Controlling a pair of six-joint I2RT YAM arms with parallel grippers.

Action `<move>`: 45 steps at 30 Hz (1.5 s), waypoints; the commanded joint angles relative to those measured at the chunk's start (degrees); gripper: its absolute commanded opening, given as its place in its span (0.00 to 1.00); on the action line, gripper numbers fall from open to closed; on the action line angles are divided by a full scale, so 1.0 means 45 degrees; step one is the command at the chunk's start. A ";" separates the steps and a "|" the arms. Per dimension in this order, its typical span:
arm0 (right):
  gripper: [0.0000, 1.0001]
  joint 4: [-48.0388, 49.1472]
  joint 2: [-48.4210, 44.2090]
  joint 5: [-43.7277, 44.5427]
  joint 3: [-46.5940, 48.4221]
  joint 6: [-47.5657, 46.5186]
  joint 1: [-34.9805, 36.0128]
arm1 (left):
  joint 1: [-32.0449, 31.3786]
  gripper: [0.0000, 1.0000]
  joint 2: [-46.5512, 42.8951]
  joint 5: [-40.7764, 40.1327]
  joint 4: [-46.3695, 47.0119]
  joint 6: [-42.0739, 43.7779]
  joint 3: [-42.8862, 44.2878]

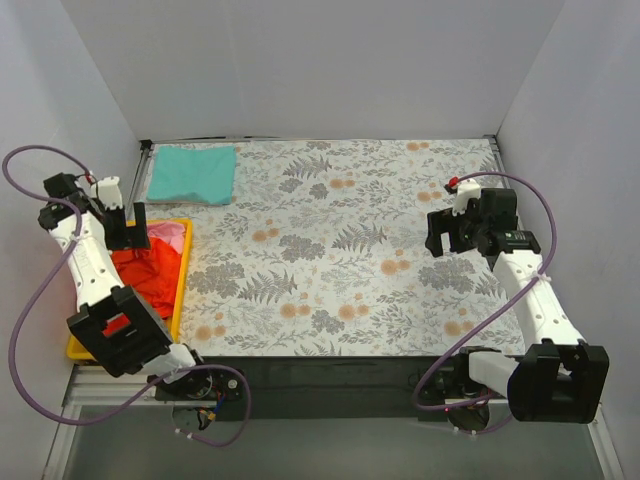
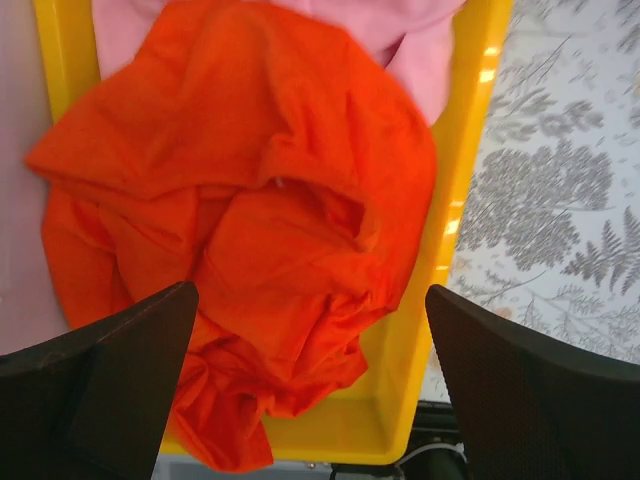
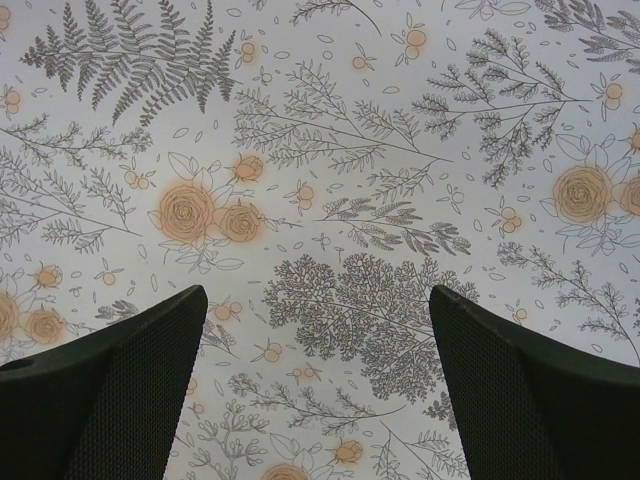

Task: Fold and stack the t-shirts
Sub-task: Grab the tshirt from the pile

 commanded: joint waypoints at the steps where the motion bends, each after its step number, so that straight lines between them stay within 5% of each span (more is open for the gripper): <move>1: 0.98 -0.0147 0.0278 -0.0399 0.0306 -0.0105 0.0018 | 0.1144 0.98 -0.0054 0.0467 -0.0420 0.1718 -0.1046; 12: 0.98 -0.0479 0.0708 -0.0439 0.0658 -0.0105 0.0018 | 0.1558 0.98 0.1802 -0.0292 0.2471 0.2520 -0.2553; 16: 0.98 -0.0479 0.0728 -0.0419 0.0560 -0.0125 0.0018 | 0.1597 0.87 0.2194 -0.0723 0.3078 0.2638 -0.2885; 23: 0.98 -0.0479 0.0825 -0.0497 0.0619 -0.0125 0.0037 | 0.1656 0.24 0.0891 -0.0763 0.2767 0.2793 -0.2595; 27: 0.98 -0.0440 0.0786 -0.0536 0.0619 -0.0106 0.0018 | 0.1675 0.00 0.0009 -0.0705 0.2083 0.2852 -0.1970; 31: 0.98 -0.0459 0.0845 -0.0634 0.0638 -0.0086 0.0037 | 0.1656 0.00 -0.0637 -0.0257 0.1147 0.2950 -0.0429; 39: 0.98 -0.0459 0.0943 -0.0712 0.0794 0.0031 -0.0002 | 0.0644 0.00 0.0259 0.4132 -0.1979 0.1975 0.6190; 45: 0.98 -0.0479 0.1040 -0.1044 0.0892 0.0187 -0.0021 | -0.4487 0.00 0.0513 0.4606 -0.0617 -0.1400 0.9548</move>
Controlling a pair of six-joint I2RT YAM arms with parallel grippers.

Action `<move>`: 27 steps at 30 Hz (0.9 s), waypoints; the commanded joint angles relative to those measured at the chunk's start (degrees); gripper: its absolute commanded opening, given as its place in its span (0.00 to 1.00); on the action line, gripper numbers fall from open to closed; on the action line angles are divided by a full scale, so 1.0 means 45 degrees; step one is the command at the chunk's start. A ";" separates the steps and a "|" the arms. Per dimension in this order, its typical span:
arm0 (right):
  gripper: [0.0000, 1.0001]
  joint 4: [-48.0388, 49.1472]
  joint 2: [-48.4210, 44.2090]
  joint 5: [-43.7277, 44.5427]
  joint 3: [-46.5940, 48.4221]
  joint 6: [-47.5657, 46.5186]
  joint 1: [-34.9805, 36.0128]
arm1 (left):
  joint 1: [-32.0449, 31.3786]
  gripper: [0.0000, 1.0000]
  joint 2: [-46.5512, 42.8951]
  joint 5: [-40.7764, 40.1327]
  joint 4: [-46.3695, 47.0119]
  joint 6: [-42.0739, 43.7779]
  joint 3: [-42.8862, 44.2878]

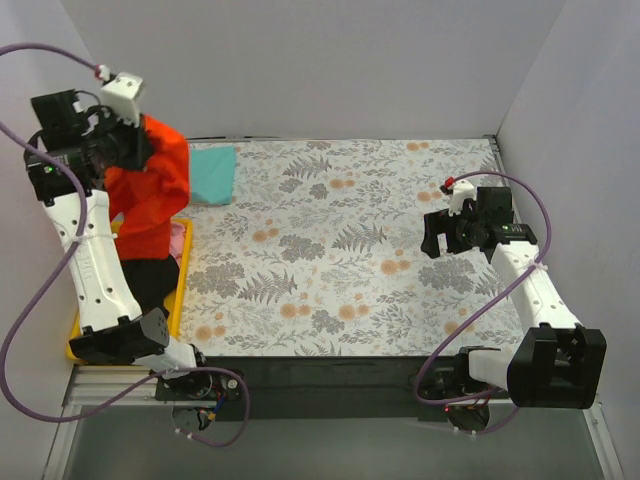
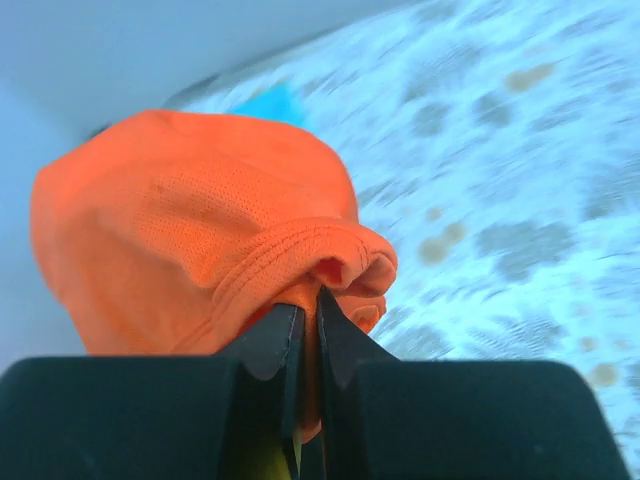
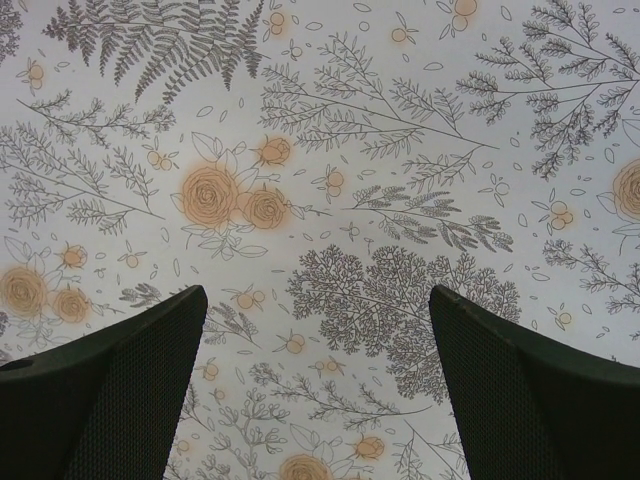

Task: Fold and stack the t-shirts
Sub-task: Grab the tshirt from the pile, then move the tshirt to the center of the board

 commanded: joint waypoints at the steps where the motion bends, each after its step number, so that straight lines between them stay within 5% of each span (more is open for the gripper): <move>1: 0.98 0.0099 0.0035 -0.0369 0.0552 0.0187 -0.0026 | -0.2324 0.00 0.0179 0.1746 0.0947 -0.2578 0.2010; 6: 0.98 0.0099 -0.0102 -0.0467 0.0474 0.0188 -0.0397 | -0.2755 0.00 0.0028 0.5006 0.4734 -0.7321 0.2234; 12: 0.98 0.0060 -0.0297 -0.0759 0.0337 0.0168 -0.0709 | -0.2912 0.00 -0.2002 0.7625 1.2021 -1.2265 -0.4361; 13: 0.98 0.0021 -0.0336 -0.0837 0.0318 0.0052 -0.0768 | -0.2893 0.04 -0.2258 0.7705 1.2531 -1.2271 -0.5512; 14: 0.98 -0.0018 -0.0336 -0.0838 0.0395 -0.0026 -0.0788 | -0.2893 0.20 -0.2493 0.7609 1.2478 -1.2058 -0.7303; 16: 0.98 -0.0174 -0.0414 -0.0916 0.0454 -0.0260 -0.0807 | -0.2873 0.72 -0.2963 0.6502 1.0521 -1.0344 -0.8721; 17: 0.98 -0.0213 -0.0414 -0.0936 0.0513 -0.0339 -0.0788 | -0.2873 0.78 -0.2964 0.5780 0.9828 -0.9738 -0.9713; 21: 0.99 -0.0816 -0.0298 -0.1656 0.0805 -0.1041 -0.0768 | -0.2757 0.82 -0.2263 0.2458 0.7208 -0.7022 -1.0931; 24: 0.98 -0.1616 0.0092 -0.1777 0.1059 -0.1820 -0.0185 | -0.2737 0.83 -0.2435 0.2335 0.6405 -0.5789 -1.1343; 27: 0.95 -0.1757 0.0366 -0.0276 0.1002 -0.2291 0.2175 | -0.2756 0.83 -0.2535 0.3289 0.5820 -0.4560 -1.1657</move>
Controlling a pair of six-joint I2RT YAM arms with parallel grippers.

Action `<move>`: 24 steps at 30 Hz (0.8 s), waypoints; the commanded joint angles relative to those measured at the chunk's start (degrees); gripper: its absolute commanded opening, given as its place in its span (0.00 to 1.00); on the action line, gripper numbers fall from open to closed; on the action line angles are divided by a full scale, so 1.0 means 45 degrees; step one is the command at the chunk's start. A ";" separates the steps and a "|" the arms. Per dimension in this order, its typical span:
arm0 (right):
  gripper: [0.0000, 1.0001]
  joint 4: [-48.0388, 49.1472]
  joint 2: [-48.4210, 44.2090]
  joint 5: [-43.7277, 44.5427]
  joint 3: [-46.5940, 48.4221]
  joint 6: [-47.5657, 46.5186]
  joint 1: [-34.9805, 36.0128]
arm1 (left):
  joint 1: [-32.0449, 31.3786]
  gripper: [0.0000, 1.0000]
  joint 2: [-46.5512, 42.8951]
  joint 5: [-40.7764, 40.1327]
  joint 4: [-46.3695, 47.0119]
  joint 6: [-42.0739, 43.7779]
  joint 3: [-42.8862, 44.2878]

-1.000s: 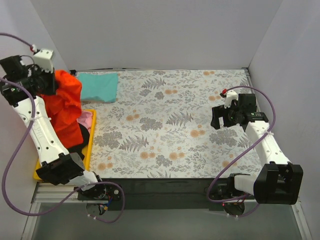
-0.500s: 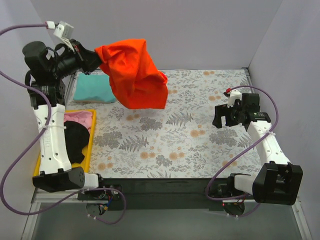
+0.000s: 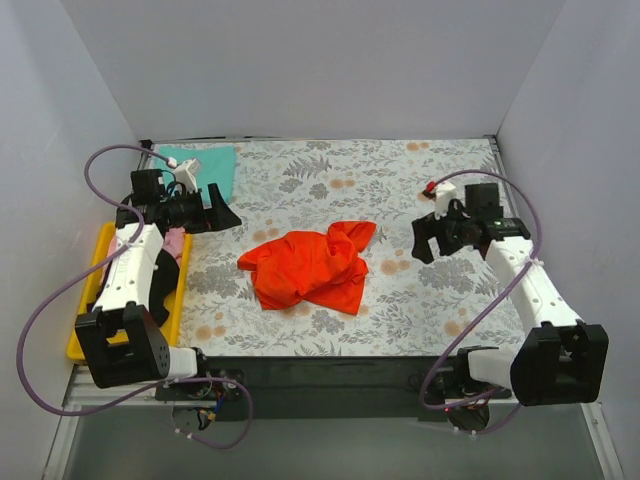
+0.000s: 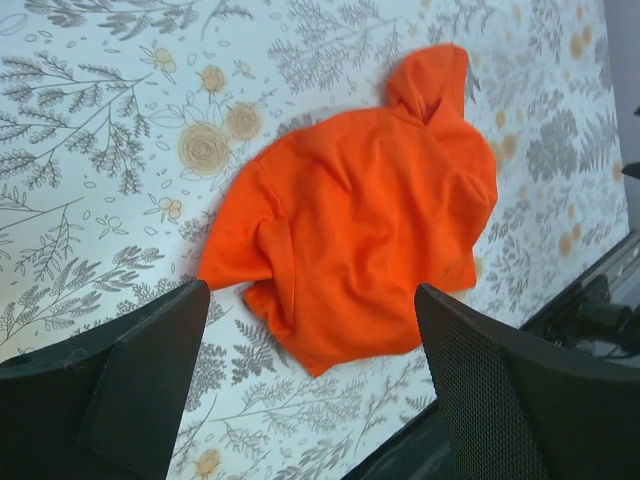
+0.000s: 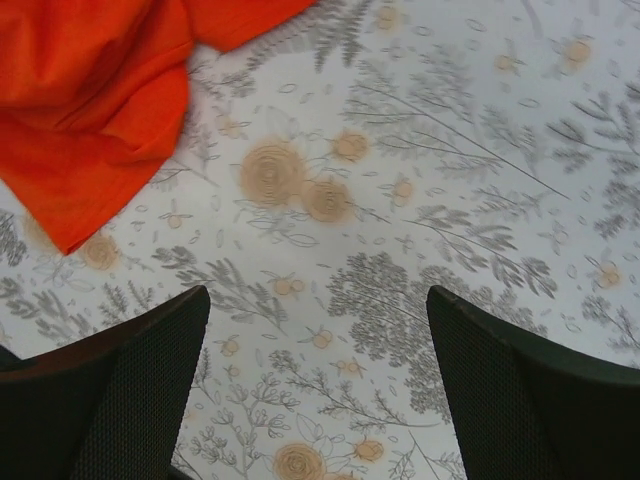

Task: Fold and stack the t-shirts
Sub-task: Move the tshirt to the center of the board, then flatten the tshirt out

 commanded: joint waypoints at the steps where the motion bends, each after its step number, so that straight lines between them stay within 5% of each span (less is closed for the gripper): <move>1: 0.95 -0.0664 0.0390 0.1043 0.0317 -0.1054 0.2676 | -0.0026 0.83 -0.0723 0.0754 -0.1495 0.2398 0.0180; 6: 0.84 -0.0683 0.1620 0.1380 0.0745 -0.1133 0.3858 | -0.0416 0.72 0.0621 0.0644 -0.3120 0.4332 0.0161; 12: 0.72 -0.0470 0.3261 0.0969 0.1467 -0.0548 0.5595 | -0.1371 0.62 0.1503 -0.1344 -0.2557 0.4023 -0.0464; 18: 0.58 0.0350 0.3966 0.1807 0.1196 -0.0527 0.7547 | -0.2447 0.60 0.2655 -0.3046 -0.2185 0.3574 -0.0328; 24: 0.55 0.1054 0.4258 0.3116 0.0649 -0.0820 0.9696 | -0.2994 0.61 0.3358 -0.3829 -0.1540 0.3105 -0.0484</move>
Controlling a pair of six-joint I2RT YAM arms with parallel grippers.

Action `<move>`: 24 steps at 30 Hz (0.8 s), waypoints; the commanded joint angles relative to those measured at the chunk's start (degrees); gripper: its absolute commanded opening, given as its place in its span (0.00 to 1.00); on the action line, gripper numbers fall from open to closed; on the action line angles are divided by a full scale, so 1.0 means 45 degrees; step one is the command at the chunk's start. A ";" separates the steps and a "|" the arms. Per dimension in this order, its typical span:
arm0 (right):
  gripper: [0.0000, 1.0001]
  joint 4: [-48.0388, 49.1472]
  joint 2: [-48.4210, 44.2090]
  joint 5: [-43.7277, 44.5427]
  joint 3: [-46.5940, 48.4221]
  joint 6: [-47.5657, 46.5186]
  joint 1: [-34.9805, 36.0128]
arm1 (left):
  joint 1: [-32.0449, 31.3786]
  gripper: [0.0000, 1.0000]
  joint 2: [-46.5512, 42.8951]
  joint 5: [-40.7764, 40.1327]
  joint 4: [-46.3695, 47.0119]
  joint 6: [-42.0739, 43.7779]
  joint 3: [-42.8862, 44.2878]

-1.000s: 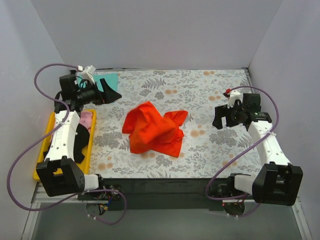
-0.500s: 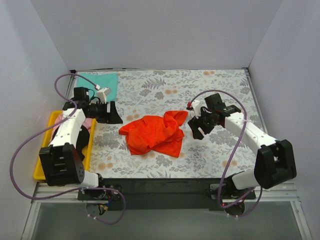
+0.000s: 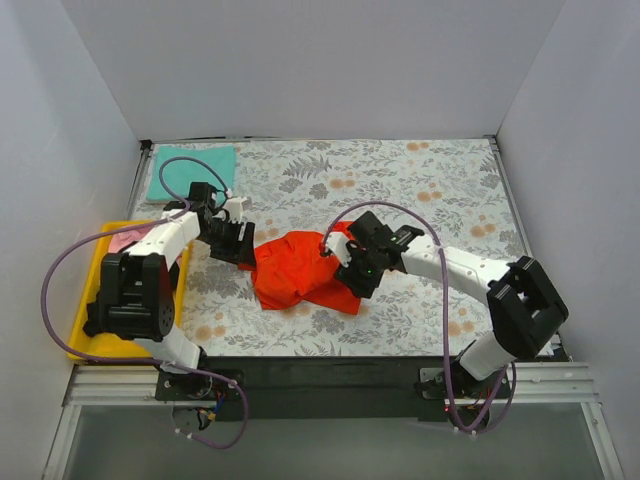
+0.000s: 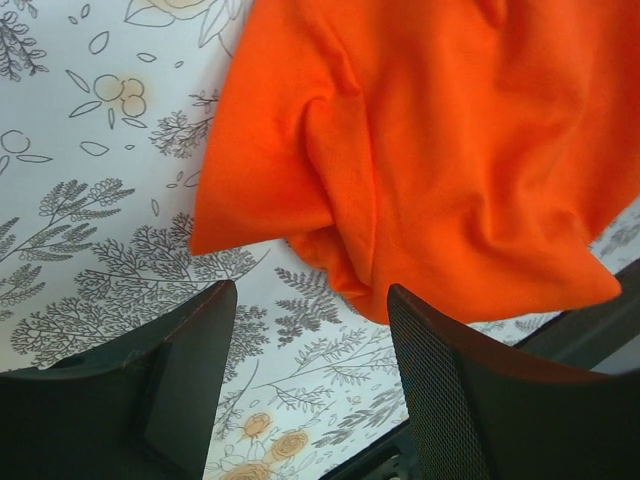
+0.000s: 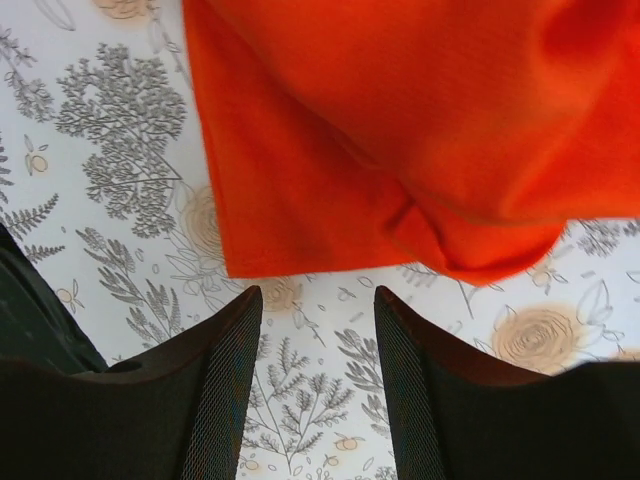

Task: Fold and stack the t-shirts
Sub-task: Flatten the tshirt out

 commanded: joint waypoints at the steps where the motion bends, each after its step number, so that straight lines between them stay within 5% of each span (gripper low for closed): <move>1: 0.55 0.0700 0.0295 0.0960 -0.0241 -0.0300 0.1090 | -0.0372 0.61 0.0125 -0.1094 0.0636 -0.0218 0.0031; 9: 0.55 0.1110 0.1253 0.1312 -0.0221 -0.0594 0.2070 | -0.1329 0.60 0.1023 -0.2912 0.1183 -0.0529 0.0188; 12: 0.45 0.1365 0.1526 0.1917 -0.0475 -0.0575 0.2246 | -0.1330 0.54 0.1238 -0.3518 0.1437 -0.0647 0.0148; 15: 0.22 0.1541 0.1586 0.2580 -0.0982 -0.0730 0.2246 | -0.1330 0.39 0.1395 -0.3987 0.1574 -0.0706 0.0051; 16: 0.03 0.1618 0.1528 0.3162 -0.1176 -0.0789 0.2227 | -0.1330 0.31 0.1434 -0.4065 0.1652 -0.0706 0.0031; 19: 0.01 0.1697 0.0924 0.3500 -0.1958 -0.0984 0.1955 | -0.1311 0.15 0.1532 -0.4514 0.1575 -0.0570 0.0109; 20: 0.01 0.1620 0.0651 0.3558 -0.2134 -0.1043 0.1818 | -0.1272 0.00 0.1551 -0.4651 0.1574 -0.0473 0.0167; 24: 0.01 0.0918 -0.1259 0.3676 -0.2974 -0.2016 0.0766 | -0.0571 0.00 0.1337 -0.4964 0.1360 0.0093 0.0440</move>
